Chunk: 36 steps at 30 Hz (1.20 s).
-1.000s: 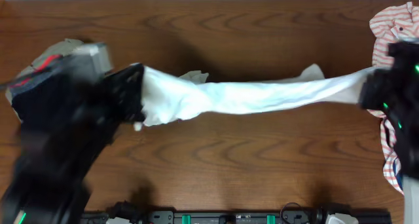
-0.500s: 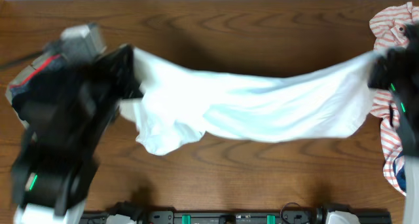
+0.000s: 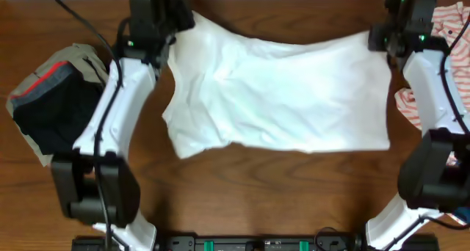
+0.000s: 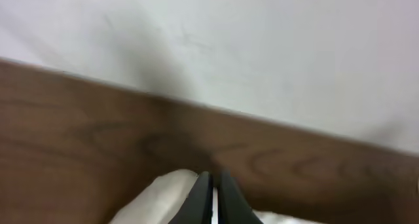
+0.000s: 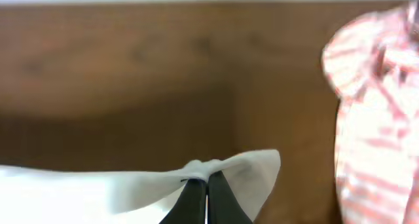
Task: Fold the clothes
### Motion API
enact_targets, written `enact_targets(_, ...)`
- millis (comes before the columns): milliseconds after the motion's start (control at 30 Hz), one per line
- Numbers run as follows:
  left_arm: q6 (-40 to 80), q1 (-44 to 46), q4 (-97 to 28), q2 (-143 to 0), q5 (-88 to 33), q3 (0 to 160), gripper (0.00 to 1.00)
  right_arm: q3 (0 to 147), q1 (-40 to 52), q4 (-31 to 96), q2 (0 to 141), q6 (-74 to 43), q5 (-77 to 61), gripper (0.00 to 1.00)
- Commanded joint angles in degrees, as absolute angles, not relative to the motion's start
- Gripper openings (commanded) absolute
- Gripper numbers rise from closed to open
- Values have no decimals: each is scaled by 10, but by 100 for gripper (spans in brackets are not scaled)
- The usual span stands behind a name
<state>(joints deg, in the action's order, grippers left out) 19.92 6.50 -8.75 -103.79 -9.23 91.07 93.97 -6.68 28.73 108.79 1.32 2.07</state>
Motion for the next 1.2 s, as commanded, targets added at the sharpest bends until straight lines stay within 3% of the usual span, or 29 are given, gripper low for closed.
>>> enact_targets(0,198,42,-83,-1007,-131,1046,6,1086,-71,293,1047,-4,17,1)
enact_targets(200,161,23,-261,-998,-131,1240,6,1254,-79,433,1046,-2,17,1)
enact_targets(467,161,35,-501,-990,-175,1262,6,1244,-68,574,1050,-1,9,1)
enact_targets(933,145,80,-531,-1039,-176,1190,6,1239,6,802,1049,12,32,1)
enact_targets(1167,90,148,-465,-1131,-214,1190,6,1239,3,824,1049,-13,112,1)
